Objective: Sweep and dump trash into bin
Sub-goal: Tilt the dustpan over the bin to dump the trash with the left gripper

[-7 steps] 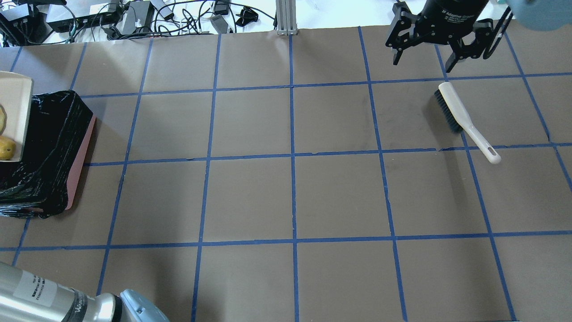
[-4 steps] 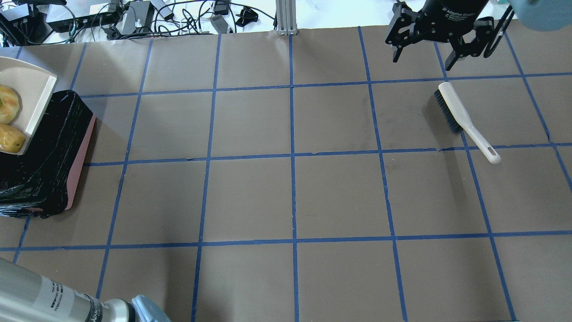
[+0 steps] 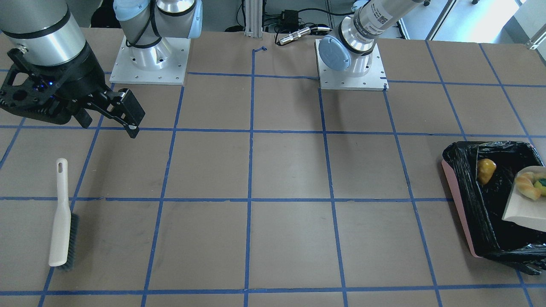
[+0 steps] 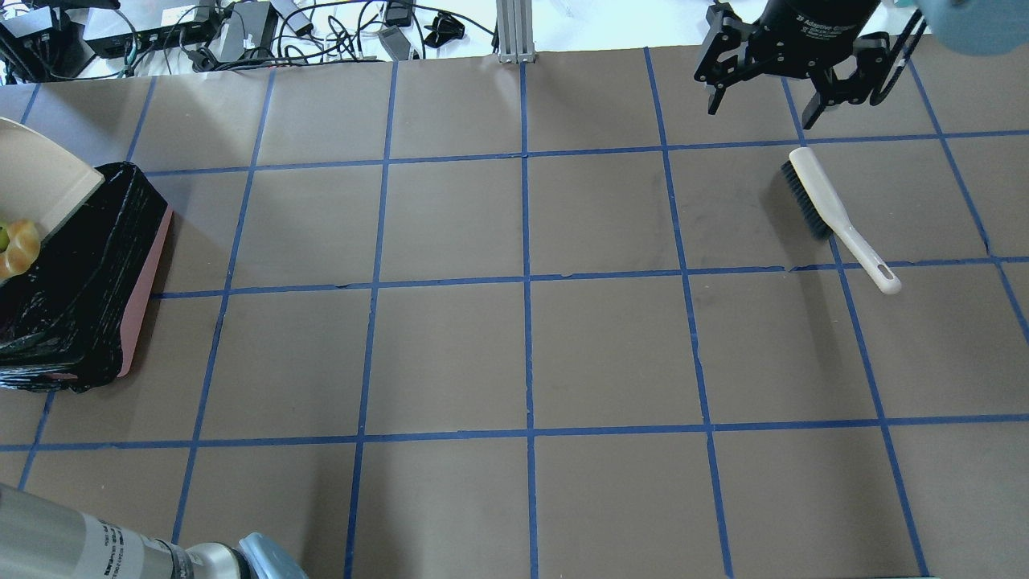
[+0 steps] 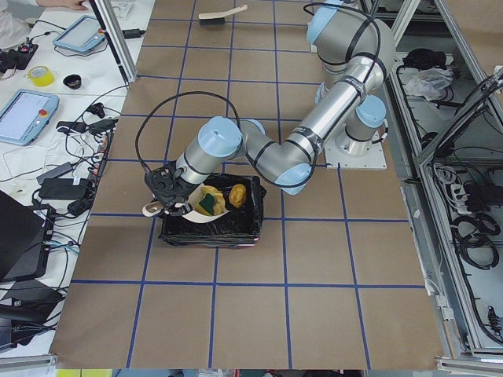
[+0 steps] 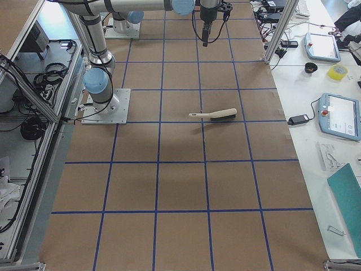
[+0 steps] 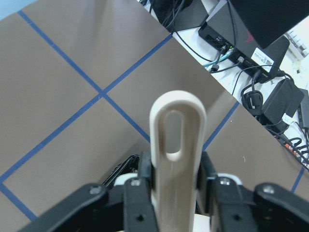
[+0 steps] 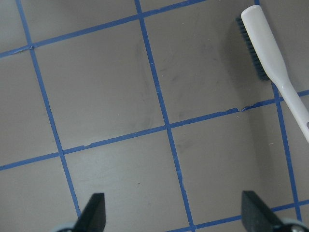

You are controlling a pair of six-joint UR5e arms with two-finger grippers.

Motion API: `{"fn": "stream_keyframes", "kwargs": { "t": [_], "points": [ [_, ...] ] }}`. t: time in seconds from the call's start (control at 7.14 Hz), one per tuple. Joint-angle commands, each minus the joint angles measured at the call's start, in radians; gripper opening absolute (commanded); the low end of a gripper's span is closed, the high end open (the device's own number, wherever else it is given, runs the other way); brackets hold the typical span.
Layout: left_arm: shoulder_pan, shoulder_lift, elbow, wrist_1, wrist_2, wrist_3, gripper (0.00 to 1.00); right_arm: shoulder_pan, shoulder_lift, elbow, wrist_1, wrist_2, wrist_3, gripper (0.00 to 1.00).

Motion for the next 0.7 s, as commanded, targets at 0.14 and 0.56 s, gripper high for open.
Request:
{"fn": "stream_keyframes", "kwargs": {
  "t": [0.14, 0.56],
  "points": [
    [-0.001, 0.061, -0.041, 0.121, -0.184, 0.197, 0.0, 0.0, 0.0, -0.001, 0.005, 0.001, 0.0, 1.0],
    [0.015, 0.111, -0.245, 0.489, -0.319, 0.326, 0.0, 0.0, 0.0, -0.001, 0.005, 0.001, 0.0, 1.0]
  ]
}}
